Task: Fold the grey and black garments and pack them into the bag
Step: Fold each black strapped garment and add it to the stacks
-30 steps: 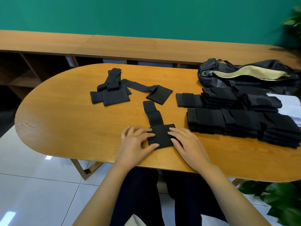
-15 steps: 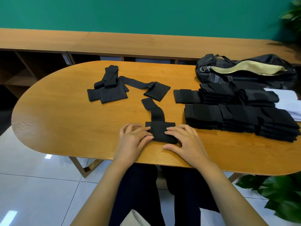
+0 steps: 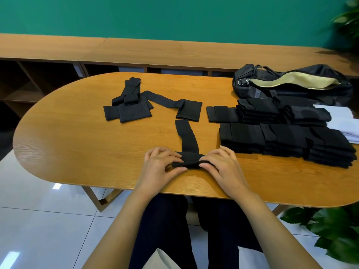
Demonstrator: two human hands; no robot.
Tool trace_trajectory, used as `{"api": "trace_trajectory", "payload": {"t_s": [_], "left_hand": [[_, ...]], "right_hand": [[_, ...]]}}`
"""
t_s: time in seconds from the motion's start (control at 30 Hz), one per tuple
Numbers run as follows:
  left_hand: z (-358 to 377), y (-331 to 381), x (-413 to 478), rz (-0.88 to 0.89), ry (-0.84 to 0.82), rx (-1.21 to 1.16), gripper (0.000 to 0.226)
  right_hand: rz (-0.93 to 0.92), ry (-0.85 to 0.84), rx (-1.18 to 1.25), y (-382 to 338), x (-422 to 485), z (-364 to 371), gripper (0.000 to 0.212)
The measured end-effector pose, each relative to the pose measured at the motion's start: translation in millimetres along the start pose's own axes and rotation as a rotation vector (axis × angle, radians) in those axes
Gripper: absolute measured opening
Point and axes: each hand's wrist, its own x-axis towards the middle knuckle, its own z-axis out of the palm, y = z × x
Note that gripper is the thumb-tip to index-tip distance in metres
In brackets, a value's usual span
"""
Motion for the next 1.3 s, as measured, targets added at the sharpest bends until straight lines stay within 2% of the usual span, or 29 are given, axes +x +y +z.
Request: {"api": "trace_trajectory", "payload": {"t_s": [0.13,0.33,0.47,0.6,0.7,0.73,0.93,1.03,1.2,1.3], "left_hand": [[0.1,0.1,-1.0,0.017,0.044,-0.015,0.053],[-2.1,1.5,-0.3,-0.003,0.043,-0.050,0.043],[-2.7,3.1,0.8,-0.016,0.032,-0.080,0.049],[-1.9,0.4,-0.5,-0.030,0.067,-0.110,0.035],[-2.5,0.6,-1.8,-0.118,0.066,-0.153,0.064],[-3.2,1.3,-1.7,-0.133,0.063,-0.158,0.067],[-6.2,5.0,0.1,-0.119,0.077,-0.112,0.024],[-6.4,5.7,-1.3,-0.145,0.117,-0.139,0.012],[-5.1,2.4,-3.2,-0.196,0.165,-0.103,0.013],[-5.1,3.0,-2.5,-0.212,0.179,-0.111,0.027]], "right_hand": [[-0.006,0.038,0.021,-4.0,-0.8,-3.4,0.022],[0.058,0.032,0.040,-2.4,-1.5,-2.0,0.014],[0.107,0.038,0.093,-1.8,-2.6,-1.0,0.027],[0.164,0.003,0.097,0.8,-4.2,-0.6,0.046],[0.163,0.013,0.058,1.7,-2.6,0.8,0.049],[0.173,0.008,0.061,1.2,-1.5,0.6,0.051],[0.236,0.025,0.126,2.7,-0.3,-0.6,0.043],[0.247,0.013,0.130,2.3,-0.2,-0.7,0.050],[0.264,-0.065,0.097,2.8,1.6,1.2,0.040],[0.275,-0.054,0.119,1.0,3.6,0.3,0.050]]}}
